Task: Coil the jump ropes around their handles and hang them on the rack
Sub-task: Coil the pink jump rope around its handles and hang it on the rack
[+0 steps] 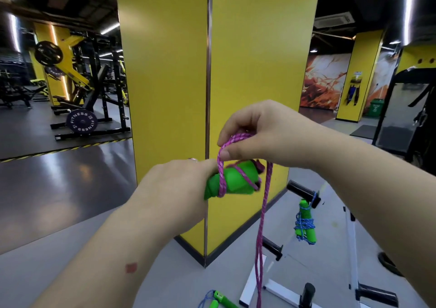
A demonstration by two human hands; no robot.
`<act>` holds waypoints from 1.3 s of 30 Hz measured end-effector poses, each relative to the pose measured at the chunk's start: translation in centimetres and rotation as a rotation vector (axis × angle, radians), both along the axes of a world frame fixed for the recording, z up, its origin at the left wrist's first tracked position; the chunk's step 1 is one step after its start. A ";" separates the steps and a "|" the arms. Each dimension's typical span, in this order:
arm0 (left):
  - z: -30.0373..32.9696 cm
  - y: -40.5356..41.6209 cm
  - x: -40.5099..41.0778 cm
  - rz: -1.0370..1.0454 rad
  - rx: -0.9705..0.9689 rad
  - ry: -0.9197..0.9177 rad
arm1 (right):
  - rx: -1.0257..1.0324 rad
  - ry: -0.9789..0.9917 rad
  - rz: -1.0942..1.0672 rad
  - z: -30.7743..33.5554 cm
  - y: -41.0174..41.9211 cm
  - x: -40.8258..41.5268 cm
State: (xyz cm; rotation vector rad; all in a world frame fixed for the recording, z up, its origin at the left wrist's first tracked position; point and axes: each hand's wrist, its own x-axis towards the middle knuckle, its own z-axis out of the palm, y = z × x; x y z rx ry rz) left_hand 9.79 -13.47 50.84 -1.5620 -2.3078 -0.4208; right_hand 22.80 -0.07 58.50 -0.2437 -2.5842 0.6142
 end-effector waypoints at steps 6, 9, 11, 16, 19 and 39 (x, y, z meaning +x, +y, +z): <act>1.3 -1.2 0.0 -0.212 0.186 -0.379 | -0.748 -0.018 0.047 -3.5 3.2 -0.8; 1.4 -1.0 0.0 -0.370 0.287 -0.784 | -0.852 -0.077 0.079 -5.6 3.1 -1.0; 1.6 -0.6 -0.6 -0.364 0.501 -0.975 | -0.881 -0.139 0.117 -6.5 2.4 -1.1; 1.6 0.6 -1.7 0.007 0.478 -0.684 | -0.025 -0.162 -0.111 -5.3 -1.2 -0.5; 1.3 1.0 -1.1 0.119 0.281 -0.403 | 0.297 -0.059 -0.146 -2.8 -2.4 0.4; 1.4 -3.5 2.4 -0.275 0.087 -0.433 | -0.995 0.031 0.249 -3.8 1.2 1.2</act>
